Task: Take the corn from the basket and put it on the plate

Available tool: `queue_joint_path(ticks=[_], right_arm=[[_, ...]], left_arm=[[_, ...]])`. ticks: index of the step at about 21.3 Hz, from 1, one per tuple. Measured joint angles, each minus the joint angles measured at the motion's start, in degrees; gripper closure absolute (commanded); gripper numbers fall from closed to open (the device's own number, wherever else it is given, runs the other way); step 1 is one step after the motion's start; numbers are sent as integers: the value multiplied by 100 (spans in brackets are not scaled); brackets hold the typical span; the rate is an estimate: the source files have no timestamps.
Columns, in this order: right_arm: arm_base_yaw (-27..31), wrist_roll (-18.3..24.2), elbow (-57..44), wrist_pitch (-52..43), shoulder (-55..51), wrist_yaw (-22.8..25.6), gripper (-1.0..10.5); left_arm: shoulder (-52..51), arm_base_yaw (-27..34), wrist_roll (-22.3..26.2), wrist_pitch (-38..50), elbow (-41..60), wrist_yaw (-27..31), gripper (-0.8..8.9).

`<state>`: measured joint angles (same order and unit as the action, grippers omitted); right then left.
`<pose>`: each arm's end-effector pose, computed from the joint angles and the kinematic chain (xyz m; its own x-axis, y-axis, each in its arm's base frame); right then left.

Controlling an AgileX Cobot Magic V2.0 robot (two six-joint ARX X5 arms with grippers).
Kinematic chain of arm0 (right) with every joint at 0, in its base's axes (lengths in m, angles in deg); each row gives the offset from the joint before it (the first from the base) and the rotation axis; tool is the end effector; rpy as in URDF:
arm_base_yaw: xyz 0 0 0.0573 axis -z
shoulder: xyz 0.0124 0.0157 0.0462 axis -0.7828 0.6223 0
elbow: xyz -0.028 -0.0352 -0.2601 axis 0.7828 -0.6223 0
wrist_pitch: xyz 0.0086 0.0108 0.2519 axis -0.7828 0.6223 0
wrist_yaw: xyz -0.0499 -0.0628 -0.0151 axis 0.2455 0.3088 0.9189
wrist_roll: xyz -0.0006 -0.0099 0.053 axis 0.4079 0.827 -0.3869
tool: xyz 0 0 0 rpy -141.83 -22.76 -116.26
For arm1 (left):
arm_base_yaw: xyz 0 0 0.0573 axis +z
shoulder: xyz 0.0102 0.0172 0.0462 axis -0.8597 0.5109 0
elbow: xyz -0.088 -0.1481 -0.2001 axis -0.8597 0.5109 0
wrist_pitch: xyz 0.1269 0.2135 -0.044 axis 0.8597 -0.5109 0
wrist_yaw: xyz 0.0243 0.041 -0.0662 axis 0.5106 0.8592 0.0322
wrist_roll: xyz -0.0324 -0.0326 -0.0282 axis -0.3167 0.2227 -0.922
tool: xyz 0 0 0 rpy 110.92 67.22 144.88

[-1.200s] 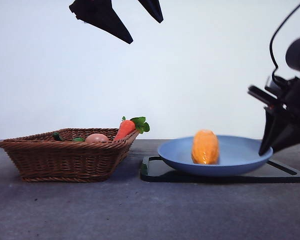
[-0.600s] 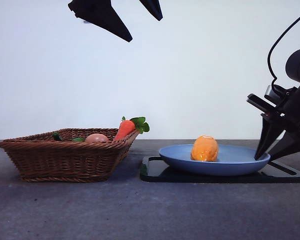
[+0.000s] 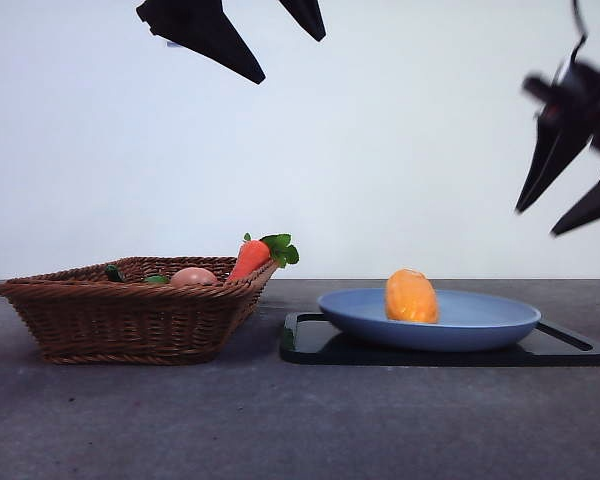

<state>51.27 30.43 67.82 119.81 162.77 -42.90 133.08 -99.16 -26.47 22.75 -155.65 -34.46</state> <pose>0.2846 0.0164 0.2514 0.4489 0.5265 -0.7220 -0.0910 0.8307 0.5493 0.2328 -0.2021 0.3554 0.4203 -0.6166 -0.6657 0.7352 0.6614 -0.1484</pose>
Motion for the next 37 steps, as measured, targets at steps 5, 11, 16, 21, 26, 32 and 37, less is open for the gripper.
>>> queue_joint_path(ticks=[5,11,16,21,26,32,37], right_arm=[[-514,627,0,1340,-1447,315,780],[-1292,1049,0,2181,-2481,343,945],[-1519,1121,0,2277,-2590,402,945],[-1519,1119,0,2210,-2588,417,945],[-1510,1119,0,2188,-2588,420,945],[-1510,1119,0,1921,-2588,422,945],[-1510,1121,0,1781,-2588,420,944]], left_arm=[[0,0,0,-24,0,0,437],[0,0,0,-232,0,0,744],[0,0,-2,-348,0,0,806],[0,0,-2,-247,0,0,806],[0,0,-2,282,0,0,806],[-11,57,188,1067,0,37,805],[-481,992,442,1375,2,199,805]])
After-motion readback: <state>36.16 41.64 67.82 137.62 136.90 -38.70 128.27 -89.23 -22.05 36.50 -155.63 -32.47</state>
